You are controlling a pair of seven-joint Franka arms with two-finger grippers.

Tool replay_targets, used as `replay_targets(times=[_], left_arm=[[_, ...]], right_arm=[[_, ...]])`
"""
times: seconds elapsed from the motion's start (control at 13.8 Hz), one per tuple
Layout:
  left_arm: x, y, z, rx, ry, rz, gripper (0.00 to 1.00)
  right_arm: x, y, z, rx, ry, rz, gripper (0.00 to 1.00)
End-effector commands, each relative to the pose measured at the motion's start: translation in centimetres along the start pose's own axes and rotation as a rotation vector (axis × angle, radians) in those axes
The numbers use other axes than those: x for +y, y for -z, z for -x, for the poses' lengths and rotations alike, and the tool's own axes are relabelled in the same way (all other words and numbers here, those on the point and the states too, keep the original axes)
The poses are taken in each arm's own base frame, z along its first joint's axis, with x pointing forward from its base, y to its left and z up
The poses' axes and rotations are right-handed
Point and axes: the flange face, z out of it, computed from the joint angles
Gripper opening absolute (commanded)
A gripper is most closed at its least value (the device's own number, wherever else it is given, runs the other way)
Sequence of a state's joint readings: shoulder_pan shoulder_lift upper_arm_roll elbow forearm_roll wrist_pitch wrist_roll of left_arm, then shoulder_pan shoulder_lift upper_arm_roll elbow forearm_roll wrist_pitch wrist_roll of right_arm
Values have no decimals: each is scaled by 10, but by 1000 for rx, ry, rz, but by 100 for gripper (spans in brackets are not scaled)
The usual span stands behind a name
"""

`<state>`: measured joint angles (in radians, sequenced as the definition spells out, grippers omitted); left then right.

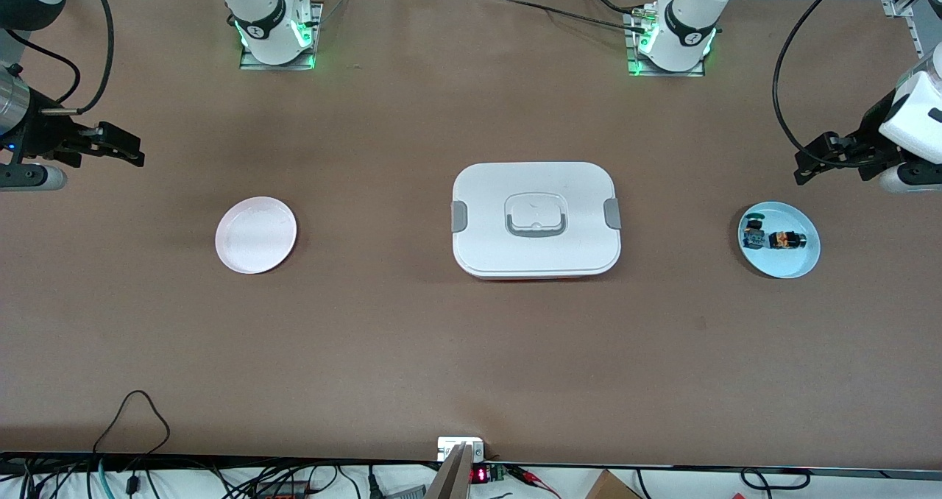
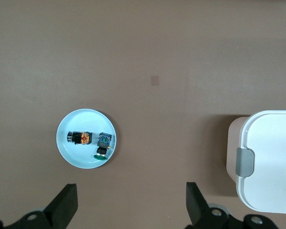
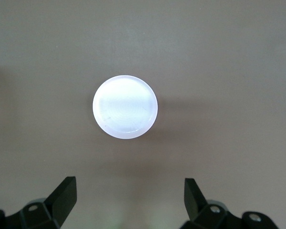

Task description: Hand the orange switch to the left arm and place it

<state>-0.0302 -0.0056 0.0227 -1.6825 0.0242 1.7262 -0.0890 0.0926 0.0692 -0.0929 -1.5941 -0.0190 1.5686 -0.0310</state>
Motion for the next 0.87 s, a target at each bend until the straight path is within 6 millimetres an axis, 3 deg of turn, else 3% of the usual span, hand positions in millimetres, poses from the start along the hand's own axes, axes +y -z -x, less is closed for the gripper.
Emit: replay_targets(times=[0.0,0.8], left_arm=[[-5,-2,-1,4,-19,18,100],[-3,-4,-4,-70,-116,15,100]], right_arm=[[0,5,8,0,-6,-17,100],[-1,5,7,6,-5,-15,100]])
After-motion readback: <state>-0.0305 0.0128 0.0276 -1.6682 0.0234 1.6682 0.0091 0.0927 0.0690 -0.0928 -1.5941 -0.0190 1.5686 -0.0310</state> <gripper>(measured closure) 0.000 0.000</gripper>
